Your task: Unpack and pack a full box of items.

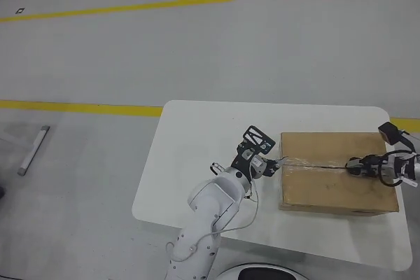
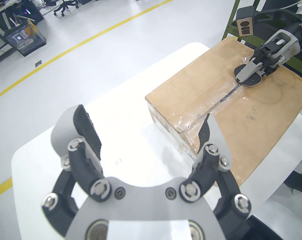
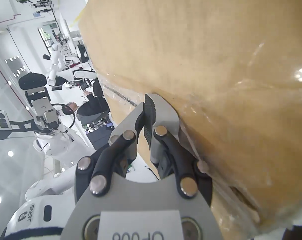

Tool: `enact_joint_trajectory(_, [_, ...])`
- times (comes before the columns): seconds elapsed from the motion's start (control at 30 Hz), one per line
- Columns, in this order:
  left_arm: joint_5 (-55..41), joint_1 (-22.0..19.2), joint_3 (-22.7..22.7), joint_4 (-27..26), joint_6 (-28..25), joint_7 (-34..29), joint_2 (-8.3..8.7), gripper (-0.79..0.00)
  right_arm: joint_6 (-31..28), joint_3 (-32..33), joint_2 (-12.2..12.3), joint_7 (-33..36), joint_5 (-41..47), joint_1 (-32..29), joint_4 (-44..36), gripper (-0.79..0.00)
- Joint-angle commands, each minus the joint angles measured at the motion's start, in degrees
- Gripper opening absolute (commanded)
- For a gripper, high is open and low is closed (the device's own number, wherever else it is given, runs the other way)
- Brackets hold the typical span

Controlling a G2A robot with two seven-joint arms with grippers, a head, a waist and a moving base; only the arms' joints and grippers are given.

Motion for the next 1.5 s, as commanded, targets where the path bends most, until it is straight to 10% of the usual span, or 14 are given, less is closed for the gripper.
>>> enact_joint_trajectory(0.0, [0.0, 0.0, 0.0, 0.0, 0.0, 0.0, 0.0, 0.0, -0.04, 0.69, 0.1, 0.87, 0.7, 0.01, 0.58, -0.785])
enact_joint_trajectory(0.43, [0.0, 0.0, 0.0, 0.0, 0.0, 0.0, 0.0, 0.0, -1.53, 10.56, 1.23, -0.73, 6.32, -3.38, 4.01, -0.785])
enact_joint_trajectory(0.73, [0.0, 0.0, 0.0, 0.0, 0.0, 0.0, 0.0, 0.0, -1.6, 22.36, 1.19, -13.95, 13.25, -15.0, 6.24, -0.785])
enact_joint_trajectory(1.47, [0.0, 0.0, 0.0, 0.0, 0.0, 0.0, 0.0, 0.0, -0.33, 2.41, -3.48, -15.4, 11.53, -9.22, 3.89, -0.785])
